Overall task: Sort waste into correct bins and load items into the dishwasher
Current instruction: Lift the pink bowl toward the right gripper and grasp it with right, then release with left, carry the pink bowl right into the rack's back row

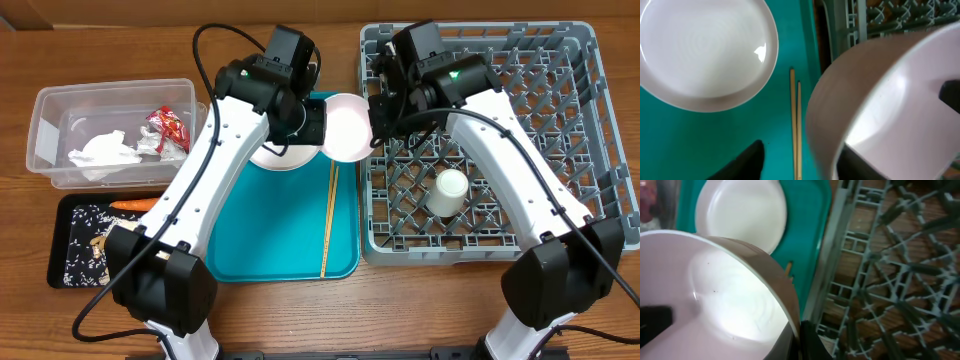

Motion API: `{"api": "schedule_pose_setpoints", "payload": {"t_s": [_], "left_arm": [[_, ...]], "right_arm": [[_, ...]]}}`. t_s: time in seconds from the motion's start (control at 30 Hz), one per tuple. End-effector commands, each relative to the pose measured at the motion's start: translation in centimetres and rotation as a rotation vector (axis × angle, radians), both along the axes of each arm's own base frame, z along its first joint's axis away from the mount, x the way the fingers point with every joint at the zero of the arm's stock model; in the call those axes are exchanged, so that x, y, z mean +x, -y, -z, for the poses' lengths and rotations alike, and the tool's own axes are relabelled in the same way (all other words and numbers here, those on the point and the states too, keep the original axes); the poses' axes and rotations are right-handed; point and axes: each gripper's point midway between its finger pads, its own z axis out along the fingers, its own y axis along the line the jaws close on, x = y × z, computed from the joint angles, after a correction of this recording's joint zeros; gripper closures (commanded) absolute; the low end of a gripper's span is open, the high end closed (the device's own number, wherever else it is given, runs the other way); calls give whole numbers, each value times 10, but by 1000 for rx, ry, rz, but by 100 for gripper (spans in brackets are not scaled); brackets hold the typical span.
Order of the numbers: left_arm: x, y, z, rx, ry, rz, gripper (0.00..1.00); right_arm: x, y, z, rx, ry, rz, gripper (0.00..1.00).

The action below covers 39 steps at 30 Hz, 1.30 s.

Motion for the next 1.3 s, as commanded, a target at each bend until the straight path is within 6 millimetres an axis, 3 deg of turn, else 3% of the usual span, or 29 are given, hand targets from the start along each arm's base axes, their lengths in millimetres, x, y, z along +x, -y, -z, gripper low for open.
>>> {"api": "schedule_pose_setpoints", "payload": {"t_s": [0.0,0.1,0.27,0.4,0.5,0.57,0.77,0.87,1.03,1.07,1.1,1.13,1.17,1.23,1.27], "left_arm": [[10,2,-38,-25,89,25,40],[9,1,-58,-26,119,47,28],[6,-3,-79,-12,150,73,18],[7,-5,-78,2,155,67,7],[13,-15,-77,60,178,38,10],[18,-25,-76,113,196,9,13],[30,-61,-74,252,229,-94,19],[35,-75,-71,262,219,-130,19],[44,-113,-59,247,176,-276,20],[45,-120,-56,233,163,-292,20],[45,-123,-54,220,152,-299,20],[45,-128,-51,206,138,-309,19],[45,-131,-50,197,129,-316,19],[45,-140,-47,186,115,-332,14],[45,-143,-45,182,109,-339,13]], "right_arm": [[20,27,-17,-56,71,110,96],[28,51,-24,-130,102,169,96],[35,113,-45,-358,162,312,96],[30,193,-83,-795,272,494,96],[22,227,-120,-1075,362,597,96],[23,233,-131,-1124,402,638,96],[40,219,-122,-983,432,635,96],[45,218,-125,-1026,431,558,96],[45,217,-122,-1122,380,383,95],[46,216,-123,-1127,385,372,85],[48,216,-125,-1127,394,376,57],[51,215,-127,-1120,410,387,50],[53,215,-127,-1117,418,393,51],[54,216,-127,-1127,424,405,94],[53,219,-128,-1153,422,417,96]]}}
